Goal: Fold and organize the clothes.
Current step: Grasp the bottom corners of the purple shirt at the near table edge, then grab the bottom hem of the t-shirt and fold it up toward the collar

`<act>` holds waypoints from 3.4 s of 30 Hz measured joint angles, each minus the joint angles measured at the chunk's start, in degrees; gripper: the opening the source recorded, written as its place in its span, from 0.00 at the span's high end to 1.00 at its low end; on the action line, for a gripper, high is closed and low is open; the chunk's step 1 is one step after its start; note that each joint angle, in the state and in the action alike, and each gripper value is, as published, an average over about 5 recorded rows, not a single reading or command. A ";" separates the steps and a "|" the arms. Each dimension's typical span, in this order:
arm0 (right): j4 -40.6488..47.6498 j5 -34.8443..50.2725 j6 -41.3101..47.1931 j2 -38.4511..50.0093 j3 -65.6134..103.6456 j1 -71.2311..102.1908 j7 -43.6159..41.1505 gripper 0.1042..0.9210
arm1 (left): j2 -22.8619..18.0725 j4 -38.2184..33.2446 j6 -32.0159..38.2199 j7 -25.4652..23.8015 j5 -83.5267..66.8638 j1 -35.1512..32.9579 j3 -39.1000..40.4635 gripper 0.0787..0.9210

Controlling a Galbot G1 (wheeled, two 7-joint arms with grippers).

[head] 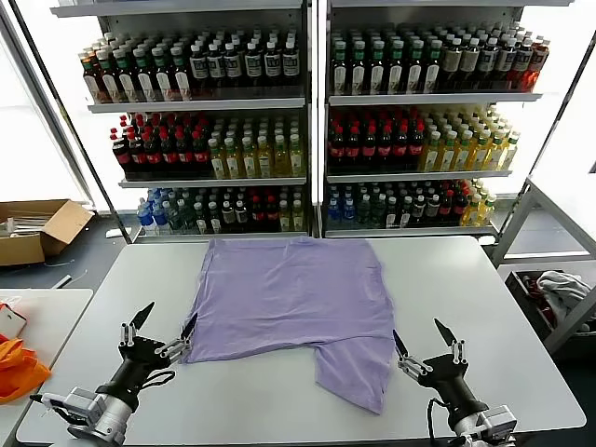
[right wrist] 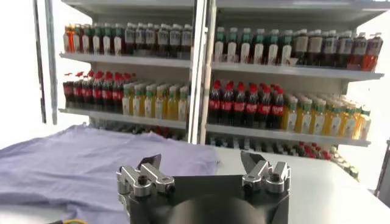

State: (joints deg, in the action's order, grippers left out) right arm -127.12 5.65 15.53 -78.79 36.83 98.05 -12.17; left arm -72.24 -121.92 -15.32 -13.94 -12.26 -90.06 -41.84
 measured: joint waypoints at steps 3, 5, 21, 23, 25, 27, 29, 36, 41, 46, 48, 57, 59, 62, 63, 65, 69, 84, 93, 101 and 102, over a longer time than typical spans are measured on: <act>-0.40 -0.81 0.93 -0.53 -0.57 1.09 0.31 0.12 | 0.91 0.94 -1.73 1.10 -0.70 0.21 0.60 0.12; -0.61 -1.59 1.79 -1.01 -1.19 2.03 0.66 0.12 | 1.56 1.80 -3.37 2.03 -1.40 0.39 1.07 0.12; 2.79 -6.25 4.87 -3.87 -8.00 2.66 3.64 0.14 | 1.88 7.04 -9.31 4.25 -4.94 2.15 3.49 0.12; 3.46 -6.65 4.84 -4.21 -8.84 2.36 3.85 0.20 | 1.82 7.64 -9.62 4.34 -5.27 2.48 3.66 0.12; 4.02 -6.96 4.70 -4.49 -9.59 2.14 3.98 0.26 | 1.73 8.27 -9.86 4.44 -5.58 2.83 3.77 0.12; 4.43 -7.16 4.52 -4.66 -10.20 2.06 4.09 0.34 | 1.67 8.88 -10.04 4.50 -5.89 3.14 3.87 0.13; 4.72 -7.35 4.37 -4.74 -10.68 2.03 4.23 0.41 | 1.63 9.44 -10.19 4.55 -6.13 3.40 3.96 0.17; 5.43 -7.82 3.85 -4.70 -11.56 2.01 4.51 0.65 | 1.22 11.04 -10.37 4.81 -6.88 4.39 4.14 0.41; 5.66 -8.03 3.20 -4.46 -11.70 2.27 4.50 0.84 | 0.97 11.59 -10.16 4.69 -7.20 4.57 4.37 0.57; 5.52 -8.18 2.22 -4.28 -11.71 2.54 4.11 0.97 | 0.68 11.77 -9.61 4.26 -7.38 4.30 4.41 0.75; 5.30 -8.33 1.64 -4.10 -11.74 2.76 3.76 0.99 | 0.47 11.80 -9.37 4.18 -7.52 4.20 4.42 0.82; 1.73 -7.90 -2.53 -1.95 -10.19 5.72 1.79 0.99 | -0.68 10.30 -8.77 4.23 -7.51 2.87 3.91 0.99; 0.55 -7.53 -3.52 -1.25 -9.46 6.98 1.50 0.99 | -0.99 9.42 -8.84 4.36 -7.37 2.32 3.51 0.99; -1.33 -6.72 -5.05 -0.18 -8.22 9.34 1.17 0.99 | -1.60 7.62 -9.06 4.54 -7.07 1.28 2.79 0.99; -1.96 -6.40 -5.57 0.17 -7.81 10.21 1.09 0.99 | -1.85 6.93 -9.17 4.56 -6.95 0.86 2.54 0.99; -3.19 -5.74 -6.65 0.83 -7.14 11.96 0.97 0.99 | -2.38 5.46 -9.41 4.55 -6.70 -0.09 2.01 0.99; -5.37 -4.39 -9.15 2.14 -6.46 15.25 1.02 0.99 | -3.63 2.28 -9.86 4.40 -6.05 -2.56 0.88 0.99; -8.83 0.14 -17.51 4.93 -6.32 19.90 1.11 0.99 | -6.05 -8.04 -11.56 3.99 -3.92 -14.79 -5.83 0.99; -7.12 4.54 -16.48 6.44 -7.26 11.22 3.61 0.99 | -4.19 -9.58 -13.26 3.19 -3.70 -15.02 -6.92 0.99; -2.36 7.80 -13.52 8.42 -9.27 0.00 6.14 0.99 | 0.15 -7.47 -14.70 3.24 -6.80 -8.73 -5.93 0.99; -1.65 8.18 -13.09 8.68 -9.60 -1.45 6.43 0.99 | 0.88 -6.92 -14.85 3.26 -7.35 -7.73 -5.71 0.99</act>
State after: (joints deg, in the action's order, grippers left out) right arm -128.77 13.83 2.44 -70.11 27.23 96.60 -5.74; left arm -71.36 -128.84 -30.17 -10.67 -19.60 -97.79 -47.56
